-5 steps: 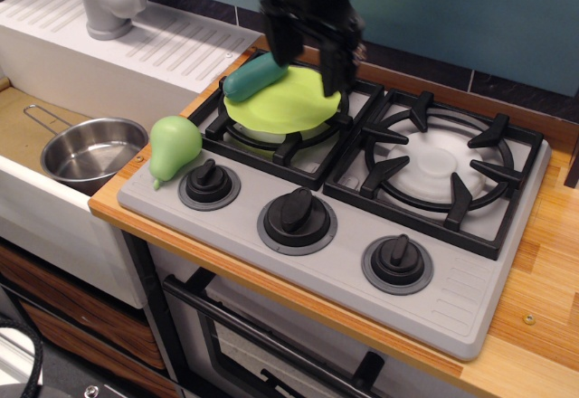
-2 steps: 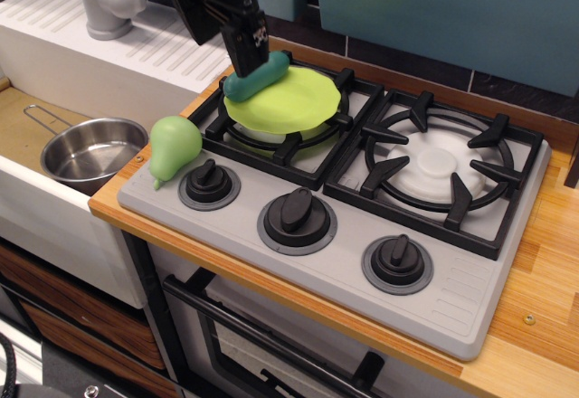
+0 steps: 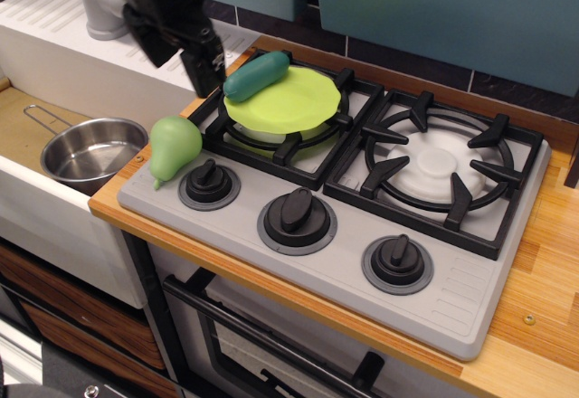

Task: Put cucumber on plate and pear in pot or pan in sink

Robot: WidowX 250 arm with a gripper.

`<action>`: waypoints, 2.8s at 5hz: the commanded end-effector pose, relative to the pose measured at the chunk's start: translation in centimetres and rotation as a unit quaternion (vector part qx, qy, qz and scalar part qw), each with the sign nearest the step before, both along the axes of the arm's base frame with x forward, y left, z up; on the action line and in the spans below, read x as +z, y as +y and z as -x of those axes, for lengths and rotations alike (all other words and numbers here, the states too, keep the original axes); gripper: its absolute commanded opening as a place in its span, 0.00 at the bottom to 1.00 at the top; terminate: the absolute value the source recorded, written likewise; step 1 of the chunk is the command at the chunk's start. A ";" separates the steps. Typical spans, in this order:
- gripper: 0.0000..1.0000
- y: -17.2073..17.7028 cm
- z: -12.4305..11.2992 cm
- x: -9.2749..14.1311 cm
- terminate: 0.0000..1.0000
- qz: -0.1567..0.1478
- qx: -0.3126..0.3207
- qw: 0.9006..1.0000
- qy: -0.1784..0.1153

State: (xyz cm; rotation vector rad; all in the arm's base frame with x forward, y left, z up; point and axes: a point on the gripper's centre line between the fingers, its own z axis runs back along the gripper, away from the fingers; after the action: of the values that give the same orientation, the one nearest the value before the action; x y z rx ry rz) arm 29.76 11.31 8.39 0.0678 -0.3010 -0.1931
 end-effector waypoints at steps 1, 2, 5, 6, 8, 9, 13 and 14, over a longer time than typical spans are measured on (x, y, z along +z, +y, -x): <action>1.00 1.0 1.2 1.0 0.00 -0.024 0.030 0.999 -0.037; 1.00 1.4 1.8 0.6 0.00 -0.025 0.049 0.998 -0.034; 1.00 1.9 2.2 -1.9 0.00 -0.012 0.067 0.997 -0.044; 1.00 1.8 2.1 -2.6 0.00 -0.007 0.070 0.997 -0.044; 1.00 1.8 2.2 -3.9 0.00 0.013 0.069 0.997 -0.038; 1.00 1.7 2.4 -4.1 0.00 0.022 0.071 0.997 -0.033; 0.00 0.6 2.8 -2.7 0.00 0.080 0.076 0.994 -0.018; 0.00 0.4 2.9 -2.1 0.00 0.081 0.078 0.994 -0.013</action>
State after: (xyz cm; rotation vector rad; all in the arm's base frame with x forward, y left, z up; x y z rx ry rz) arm 25.66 11.26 4.34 -0.1101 -0.2634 -0.0079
